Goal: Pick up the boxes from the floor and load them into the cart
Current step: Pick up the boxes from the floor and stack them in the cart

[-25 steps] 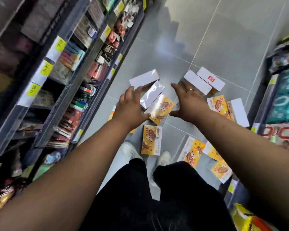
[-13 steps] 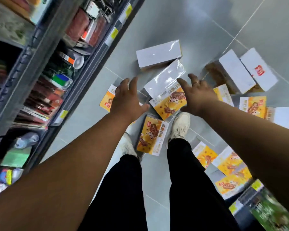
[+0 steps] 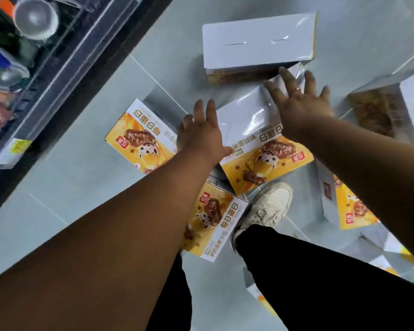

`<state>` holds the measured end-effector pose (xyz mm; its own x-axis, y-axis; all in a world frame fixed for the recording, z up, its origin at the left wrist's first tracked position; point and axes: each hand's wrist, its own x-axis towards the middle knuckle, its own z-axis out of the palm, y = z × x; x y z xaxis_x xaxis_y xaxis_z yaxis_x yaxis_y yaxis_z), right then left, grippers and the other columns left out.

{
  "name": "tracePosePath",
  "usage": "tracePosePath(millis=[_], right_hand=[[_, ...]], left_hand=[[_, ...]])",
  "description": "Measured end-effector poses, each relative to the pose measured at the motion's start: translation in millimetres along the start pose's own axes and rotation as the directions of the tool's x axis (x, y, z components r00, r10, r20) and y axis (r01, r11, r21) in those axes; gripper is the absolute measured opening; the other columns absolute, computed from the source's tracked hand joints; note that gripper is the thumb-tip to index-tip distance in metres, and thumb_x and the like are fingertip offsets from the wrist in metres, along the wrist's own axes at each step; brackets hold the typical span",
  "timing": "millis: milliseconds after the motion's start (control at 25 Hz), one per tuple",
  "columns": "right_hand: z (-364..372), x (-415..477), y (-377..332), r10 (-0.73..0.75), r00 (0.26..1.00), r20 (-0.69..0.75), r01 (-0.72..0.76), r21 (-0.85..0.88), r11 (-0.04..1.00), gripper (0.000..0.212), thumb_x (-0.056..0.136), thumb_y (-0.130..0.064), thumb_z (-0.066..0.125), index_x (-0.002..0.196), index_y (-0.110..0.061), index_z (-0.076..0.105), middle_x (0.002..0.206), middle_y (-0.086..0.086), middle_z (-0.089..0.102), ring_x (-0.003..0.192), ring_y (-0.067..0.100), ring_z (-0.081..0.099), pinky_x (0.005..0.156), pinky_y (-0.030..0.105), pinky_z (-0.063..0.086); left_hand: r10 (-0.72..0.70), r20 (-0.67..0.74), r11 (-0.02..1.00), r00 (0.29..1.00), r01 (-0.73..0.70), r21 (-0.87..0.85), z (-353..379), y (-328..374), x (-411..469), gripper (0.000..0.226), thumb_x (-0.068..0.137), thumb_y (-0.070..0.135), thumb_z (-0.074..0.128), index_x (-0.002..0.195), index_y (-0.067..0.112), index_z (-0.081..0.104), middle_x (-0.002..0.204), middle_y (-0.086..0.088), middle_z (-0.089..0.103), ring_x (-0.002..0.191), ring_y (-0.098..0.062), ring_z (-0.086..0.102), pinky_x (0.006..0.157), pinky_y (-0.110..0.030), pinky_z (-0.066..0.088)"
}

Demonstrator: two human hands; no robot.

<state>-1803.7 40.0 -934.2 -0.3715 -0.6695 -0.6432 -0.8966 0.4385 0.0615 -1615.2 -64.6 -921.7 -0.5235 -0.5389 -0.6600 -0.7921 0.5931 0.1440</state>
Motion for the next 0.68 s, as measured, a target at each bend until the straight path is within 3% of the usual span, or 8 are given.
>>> tracePosePath(millis=[80,280,440,680], right_hand=[[13.1,17.2,-4.2,-0.006,1.000,-0.018,0.006,-0.031,1.000,0.091,0.086,-0.010,0.052,0.151,-0.036,-0.006,0.161,0.000,-0.010,0.142,0.050,0.000,0.105,0.067,0.029],[12.8,37.9,-0.7,-0.002,0.986,-0.166,-0.013,-0.092,0.996,0.066,0.083,-0.017,0.061,0.138,-0.026,0.026,0.141,0.015,0.030,0.119,0.053,0.034,0.086,0.055,0.047],[-20.8,15.4,1.9,0.012,0.977,-0.215,-0.023,-0.047,0.999,0.069,0.079,-0.019,0.067,0.137,-0.022,0.030,0.135,0.018,0.034,0.110,0.052,0.039,0.062,0.044,0.040],[-115.1,-59.7,-20.0,0.039,0.983,-0.178,-0.035,0.029,0.999,0.082,0.066,-0.018,0.075,0.133,-0.028,0.029,0.135,0.017,0.032,0.099,0.048,0.047,0.063,0.043,0.043]], left_hand=[[0.040,-0.013,0.999,0.999,-0.040,0.030,16.4,2.2,17.2,0.119,0.071,0.063,0.072,0.153,0.016,0.000,0.159,-0.011,0.007,0.138,-0.038,0.027,0.111,-0.048,0.031],[0.111,-0.025,0.991,0.993,-0.109,0.079,28.9,6.7,37.2,0.104,0.072,0.050,0.077,0.147,0.011,0.016,0.142,-0.011,0.031,0.117,-0.036,0.046,0.091,-0.042,0.044],[0.176,-0.094,0.983,0.980,-0.169,0.074,-11.6,-6.0,24.6,0.096,0.070,0.052,0.076,0.142,0.014,0.025,0.140,-0.009,0.034,0.114,-0.035,0.046,0.084,-0.040,0.044],[0.207,-0.117,0.978,0.971,-0.206,0.019,-106.2,-29.2,-57.1,0.099,0.067,0.044,0.080,0.143,0.014,0.026,0.137,-0.011,0.035,0.114,-0.038,0.046,0.088,-0.044,0.044]])
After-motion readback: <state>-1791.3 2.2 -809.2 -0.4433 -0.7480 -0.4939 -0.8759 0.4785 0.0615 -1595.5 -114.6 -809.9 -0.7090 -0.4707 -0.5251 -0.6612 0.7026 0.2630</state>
